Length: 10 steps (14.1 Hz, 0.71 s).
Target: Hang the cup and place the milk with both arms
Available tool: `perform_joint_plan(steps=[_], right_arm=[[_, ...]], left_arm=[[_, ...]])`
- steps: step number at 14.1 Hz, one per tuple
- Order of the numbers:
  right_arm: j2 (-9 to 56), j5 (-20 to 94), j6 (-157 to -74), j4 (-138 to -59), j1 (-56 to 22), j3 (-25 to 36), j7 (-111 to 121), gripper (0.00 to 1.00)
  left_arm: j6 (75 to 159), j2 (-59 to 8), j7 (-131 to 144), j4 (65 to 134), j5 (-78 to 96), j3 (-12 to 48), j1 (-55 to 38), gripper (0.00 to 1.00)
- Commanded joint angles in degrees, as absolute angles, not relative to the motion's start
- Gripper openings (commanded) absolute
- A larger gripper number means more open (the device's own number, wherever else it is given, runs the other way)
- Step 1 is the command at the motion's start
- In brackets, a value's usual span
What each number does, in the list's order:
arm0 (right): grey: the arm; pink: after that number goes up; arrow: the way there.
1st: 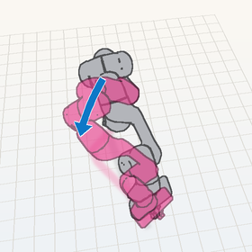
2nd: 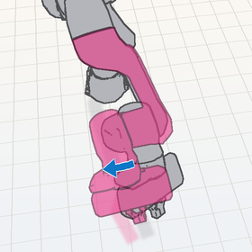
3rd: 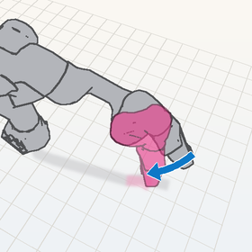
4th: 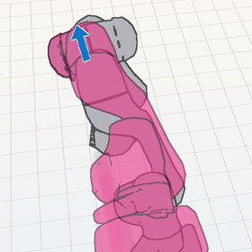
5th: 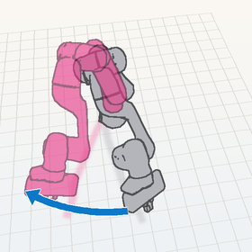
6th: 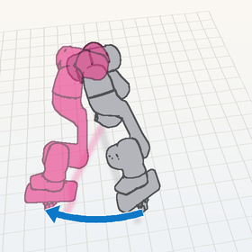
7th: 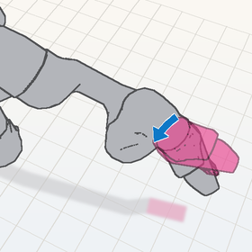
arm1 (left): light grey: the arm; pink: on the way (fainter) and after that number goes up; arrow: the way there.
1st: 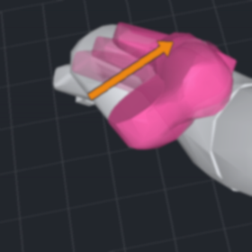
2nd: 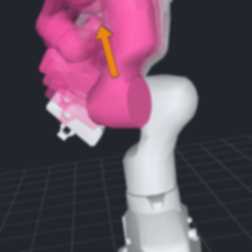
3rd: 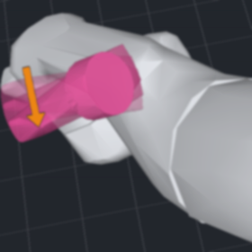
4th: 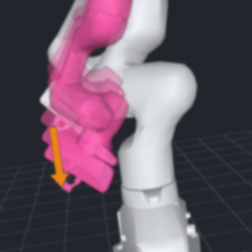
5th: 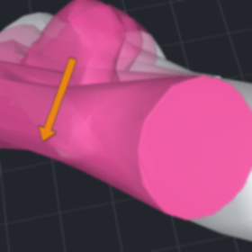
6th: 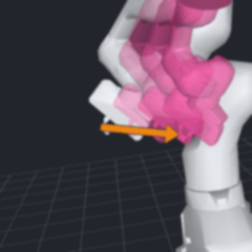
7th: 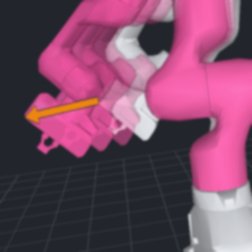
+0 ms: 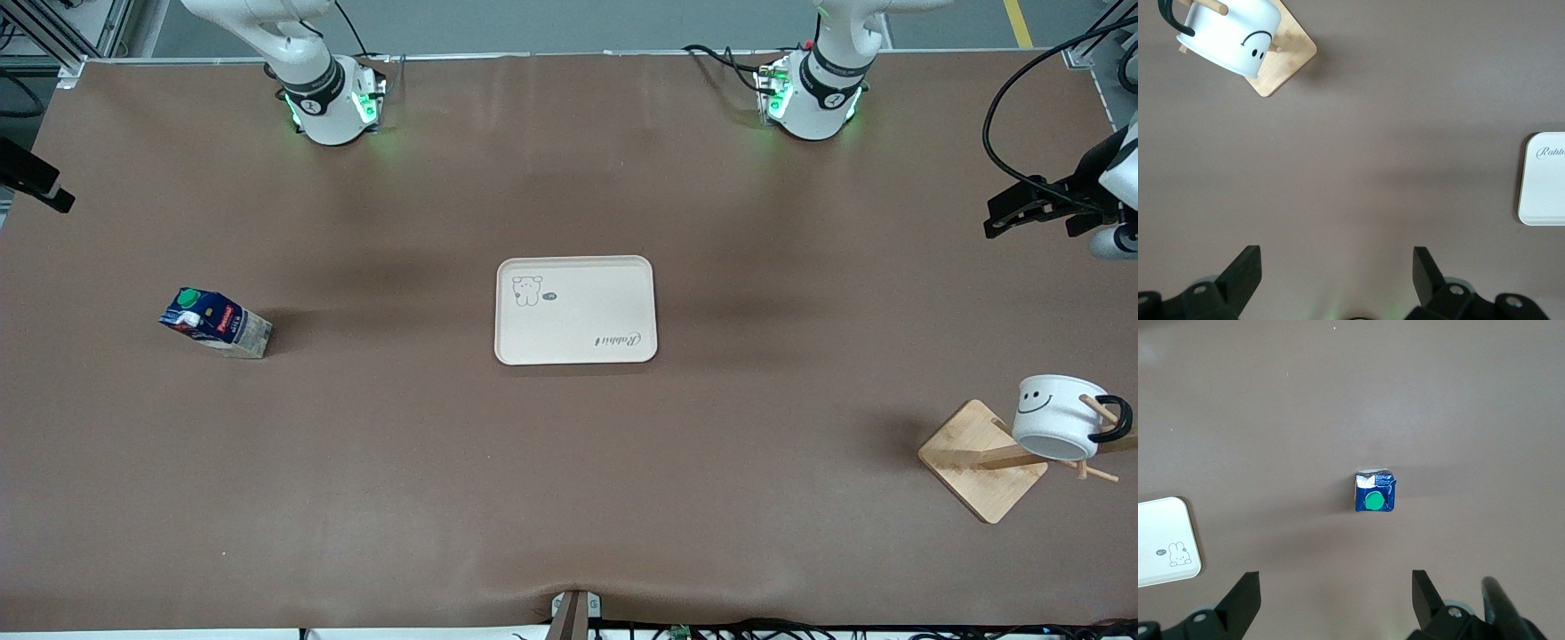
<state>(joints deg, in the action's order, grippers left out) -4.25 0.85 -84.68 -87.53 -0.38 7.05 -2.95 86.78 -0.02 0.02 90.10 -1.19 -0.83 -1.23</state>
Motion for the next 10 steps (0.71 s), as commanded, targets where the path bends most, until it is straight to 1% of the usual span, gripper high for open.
perform_joint_plan(steps=[1,10], right_arm=[[-4.2,0.2,-84.6,-87.1,0.1,6.8,-2.7,1.0],[-4.3,0.3,-84.6,-87.1,0.0,6.8,-2.7,1.0]], left_arm=[[86.4,0.0,0.3,89.5,-1.2,-0.6,-1.1,1.0],[86.3,0.5,0.4,90.2,-1.3,-0.5,-1.0,1.0]])
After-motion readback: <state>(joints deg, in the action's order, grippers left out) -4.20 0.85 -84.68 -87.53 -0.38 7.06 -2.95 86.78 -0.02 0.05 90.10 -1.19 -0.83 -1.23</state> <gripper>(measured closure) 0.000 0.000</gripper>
